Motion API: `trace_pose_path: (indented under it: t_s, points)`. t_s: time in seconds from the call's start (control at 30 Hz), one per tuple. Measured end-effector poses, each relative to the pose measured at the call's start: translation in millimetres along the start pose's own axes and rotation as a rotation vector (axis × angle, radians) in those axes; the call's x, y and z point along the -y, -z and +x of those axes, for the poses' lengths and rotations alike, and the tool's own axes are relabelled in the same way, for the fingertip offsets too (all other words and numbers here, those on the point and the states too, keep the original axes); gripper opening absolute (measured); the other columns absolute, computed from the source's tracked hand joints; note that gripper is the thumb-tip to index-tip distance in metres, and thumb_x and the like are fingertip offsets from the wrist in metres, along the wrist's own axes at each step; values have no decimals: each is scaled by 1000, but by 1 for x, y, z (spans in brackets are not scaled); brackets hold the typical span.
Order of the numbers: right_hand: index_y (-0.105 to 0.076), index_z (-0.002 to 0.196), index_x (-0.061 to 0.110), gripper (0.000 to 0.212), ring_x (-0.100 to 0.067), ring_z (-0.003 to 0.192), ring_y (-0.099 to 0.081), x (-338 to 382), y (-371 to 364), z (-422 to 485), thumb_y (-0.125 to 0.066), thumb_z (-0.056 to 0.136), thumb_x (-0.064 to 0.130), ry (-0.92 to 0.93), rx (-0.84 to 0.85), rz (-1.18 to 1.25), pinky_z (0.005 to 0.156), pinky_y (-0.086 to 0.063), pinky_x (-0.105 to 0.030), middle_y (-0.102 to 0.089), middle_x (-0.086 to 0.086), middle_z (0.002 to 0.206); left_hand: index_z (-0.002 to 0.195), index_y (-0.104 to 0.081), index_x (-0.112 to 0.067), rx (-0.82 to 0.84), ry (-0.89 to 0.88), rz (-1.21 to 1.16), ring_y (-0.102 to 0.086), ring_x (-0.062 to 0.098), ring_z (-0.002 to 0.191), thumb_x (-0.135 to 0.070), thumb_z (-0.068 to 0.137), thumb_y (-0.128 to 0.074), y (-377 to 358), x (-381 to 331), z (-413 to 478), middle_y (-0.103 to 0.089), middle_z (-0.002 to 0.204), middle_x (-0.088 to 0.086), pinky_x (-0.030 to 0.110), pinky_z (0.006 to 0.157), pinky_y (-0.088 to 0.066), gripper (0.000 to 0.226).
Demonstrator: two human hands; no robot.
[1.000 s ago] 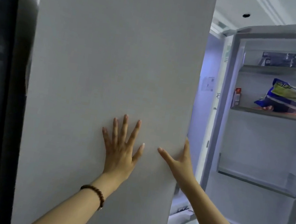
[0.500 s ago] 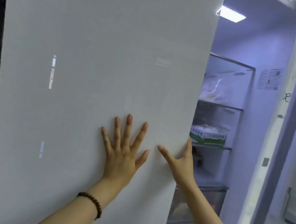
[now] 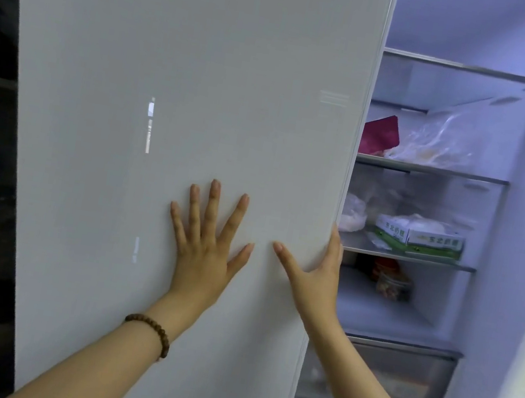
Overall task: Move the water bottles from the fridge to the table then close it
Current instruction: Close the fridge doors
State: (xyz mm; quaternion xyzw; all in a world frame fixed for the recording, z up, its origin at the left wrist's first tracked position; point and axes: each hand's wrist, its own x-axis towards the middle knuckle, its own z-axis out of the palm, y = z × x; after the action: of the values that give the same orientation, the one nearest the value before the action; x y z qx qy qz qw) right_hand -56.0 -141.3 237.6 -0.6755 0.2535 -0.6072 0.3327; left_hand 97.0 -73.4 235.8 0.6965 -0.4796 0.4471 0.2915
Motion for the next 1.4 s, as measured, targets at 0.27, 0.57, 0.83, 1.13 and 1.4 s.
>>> trace_pose_path:
  t_s: [0.27,0.57,0.83,1.13,1.4]
  points:
    - [-28,144,29,71,-14,135,-38,16,84,-51,-64,84,36,-135,158,-36,108,-33,-29,-33,5,151,141,23,-38,398,39,-270,18,21,143,-70,74,19,54,-40,-73,27,153,-3,43,115,10,74]
    - [-23,146,35,67,5,130,-26,100,248,-147,-56,88,43,-64,145,-304,104,-22,-19,-26,18,148,144,12,-34,514,31,-440,14,19,144,-74,60,31,161,-151,-132,18,156,-4,40,114,14,95]
    - [-27,145,28,69,-8,138,-28,148,421,-168,-59,86,40,-16,-20,-483,114,-23,-29,-28,6,152,148,-6,-28,543,-78,-571,7,20,145,-64,84,-2,224,-306,-128,5,158,0,43,118,6,74]
    - [-28,143,29,75,-8,138,-29,161,635,-152,-64,78,47,140,-263,-453,111,-26,-28,-28,10,150,147,-13,-27,492,-103,-792,-5,20,144,-52,95,-21,261,-541,-102,-11,157,-1,41,118,-4,58]
    - [-10,149,28,92,-15,145,-17,105,709,-126,-60,78,58,-366,-97,-163,112,-22,-38,-11,7,159,148,-9,-31,567,-89,-901,-8,16,144,-54,95,-18,286,-648,-93,-16,157,-5,39,118,-7,58]
